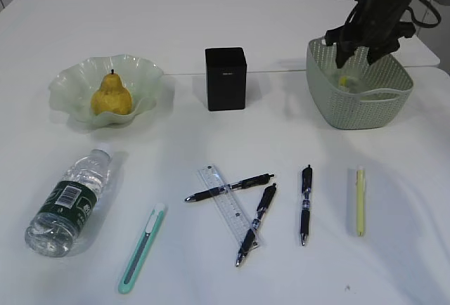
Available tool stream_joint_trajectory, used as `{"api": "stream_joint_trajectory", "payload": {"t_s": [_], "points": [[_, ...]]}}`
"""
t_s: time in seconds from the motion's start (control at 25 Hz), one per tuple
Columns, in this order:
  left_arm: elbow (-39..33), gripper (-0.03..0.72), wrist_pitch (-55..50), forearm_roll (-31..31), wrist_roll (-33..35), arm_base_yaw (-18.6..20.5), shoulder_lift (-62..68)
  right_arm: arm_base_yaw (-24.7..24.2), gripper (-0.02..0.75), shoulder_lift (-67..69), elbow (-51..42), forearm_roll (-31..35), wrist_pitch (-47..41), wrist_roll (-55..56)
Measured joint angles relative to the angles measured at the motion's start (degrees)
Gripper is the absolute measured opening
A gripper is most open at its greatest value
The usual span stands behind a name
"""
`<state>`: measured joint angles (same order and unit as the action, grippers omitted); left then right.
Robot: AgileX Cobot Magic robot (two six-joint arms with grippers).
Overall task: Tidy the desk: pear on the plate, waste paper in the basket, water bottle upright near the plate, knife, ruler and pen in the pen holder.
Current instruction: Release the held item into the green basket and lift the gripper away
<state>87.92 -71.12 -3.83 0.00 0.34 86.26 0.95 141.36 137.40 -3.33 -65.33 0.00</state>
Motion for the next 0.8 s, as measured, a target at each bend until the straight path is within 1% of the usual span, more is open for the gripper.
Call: {"api": "stream_joint_trajectory", "payload": {"t_s": [0.2, 0.28, 0.32, 0.36, 0.48, 0.56, 0.68, 0.8], "points": [[0.0, 0.391, 0.0, 0.1, 0.0, 0.0, 0.0, -0.5, 0.538, 0.1, 0.0, -0.1, -3.9, 0.0], [0.0, 0.409, 0.0, 0.3, 0.0, 0.0, 0.0, -0.5, 0.54, -0.2, 0.0, 0.2, -5.1, 0.0], [0.0, 0.432, 0.0, 0.6, 0.0, 0.0, 0.0, -0.5, 0.542, -0.7, 0.0, 0.7, -5.3, 0.0], [0.0, 0.473, 0.0, 1.0, 0.0, 0.0, 0.0, -0.5, 0.542, -1.4, 0.0, 1.0, -5.4, 0.0], [0.0, 0.622, 0.0, 2.6, 0.0, 0.0, 0.0, -0.6, 0.543, -5.4, -0.3, 1.7, -5.8, 1.5], [0.0, 0.668, 0.0, 2.8, 0.0, 0.0, 0.0, -0.6, 0.543, -8.8, -1.3, 2.2, -5.8, 1.9], [0.0, 0.684, 0.0, 3.1, 0.0, -0.1, 0.8, -0.6, 0.542, -14.0, -4.2, 2.5, -6.0, 2.2], [0.0, 0.661, 0.0, 3.1, 0.0, -0.1, 1.0, -0.6, 0.542, -18.4, -7.4, 3.3, -6.3, 2.8]]}}
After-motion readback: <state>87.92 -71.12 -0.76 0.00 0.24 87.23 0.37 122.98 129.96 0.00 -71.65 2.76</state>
